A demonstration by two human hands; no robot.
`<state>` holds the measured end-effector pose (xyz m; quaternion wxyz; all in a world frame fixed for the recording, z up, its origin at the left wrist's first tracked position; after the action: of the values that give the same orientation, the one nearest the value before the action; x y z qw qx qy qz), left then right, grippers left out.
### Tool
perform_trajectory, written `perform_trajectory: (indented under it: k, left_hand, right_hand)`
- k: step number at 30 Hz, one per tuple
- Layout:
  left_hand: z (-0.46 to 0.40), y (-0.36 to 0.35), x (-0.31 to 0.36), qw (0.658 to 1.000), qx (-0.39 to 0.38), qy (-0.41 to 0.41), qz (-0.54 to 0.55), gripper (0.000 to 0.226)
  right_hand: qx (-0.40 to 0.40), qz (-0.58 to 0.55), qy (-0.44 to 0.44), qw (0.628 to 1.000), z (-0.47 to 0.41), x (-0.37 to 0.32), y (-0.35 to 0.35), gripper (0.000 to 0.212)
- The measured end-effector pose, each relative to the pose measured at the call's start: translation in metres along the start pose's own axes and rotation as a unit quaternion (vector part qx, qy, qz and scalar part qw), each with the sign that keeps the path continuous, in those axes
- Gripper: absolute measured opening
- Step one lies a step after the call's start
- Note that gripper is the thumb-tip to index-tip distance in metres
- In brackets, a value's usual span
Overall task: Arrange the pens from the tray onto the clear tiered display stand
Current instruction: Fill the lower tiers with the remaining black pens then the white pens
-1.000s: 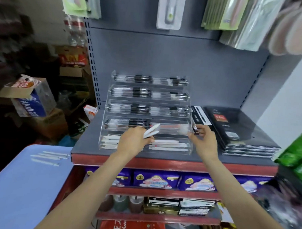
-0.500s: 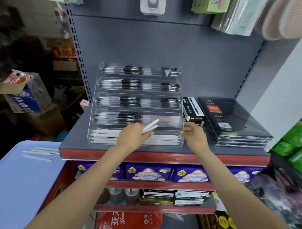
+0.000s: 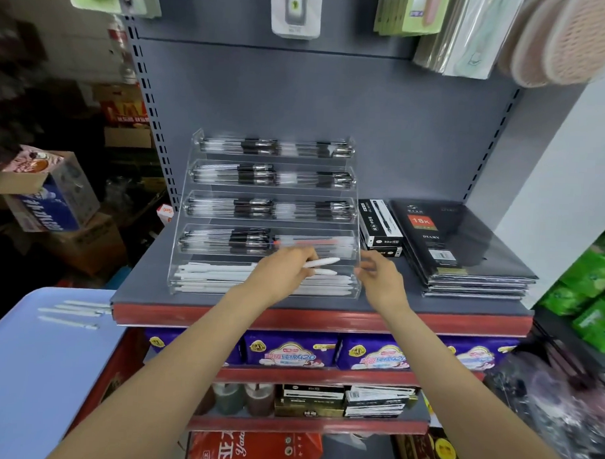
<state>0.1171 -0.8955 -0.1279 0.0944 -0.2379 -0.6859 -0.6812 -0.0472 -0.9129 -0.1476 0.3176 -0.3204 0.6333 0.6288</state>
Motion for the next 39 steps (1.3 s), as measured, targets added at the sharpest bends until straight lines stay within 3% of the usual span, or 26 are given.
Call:
perform_trajectory:
  k: [11,16,23,34,39]
  left_hand:
    - [0.005,0.011,-0.012,0.997,0.069,0.022,0.006,0.017]
    - [0.017,0.02,-0.043,0.992,0.044,0.097,-0.063,0.012]
    - [0.01,0.013,-0.035,0.986,0.055,0.093,-0.126,0.014]
    - [0.024,0.03,-0.055,0.988,0.051,0.13,-0.072,0.01]
    - [0.023,0.028,-0.046,0.987,0.03,0.114,-0.11,0.016]
  right_hand:
    - [-0.001,0.03,0.0,1.0,0.0,-0.003,0.002,0.033]
    - [0.005,0.022,-0.002,1.0,-0.001,-0.001,0.002,0.032]
    - [-0.005,0.004,-0.016,1.0,0.001,-0.002,0.001,0.034]
    - [-0.004,0.0,-0.012,1.0,0.001,-0.002,0.002,0.034]
    - [-0.006,-0.004,-0.014,1.0,0.001,-0.002,0.002,0.033]
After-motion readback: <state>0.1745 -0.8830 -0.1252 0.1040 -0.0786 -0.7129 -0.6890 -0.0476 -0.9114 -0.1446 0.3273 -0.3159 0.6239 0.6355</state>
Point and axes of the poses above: each hand's wrist, its own z-axis away from the middle knuckle, its own y-axis out of the back of the hand, x = y × z, the point moved 7 cm from there along -z, towards the middle knuckle, and after that the axes turned 2 degrees about z, right-handed, at the moved point
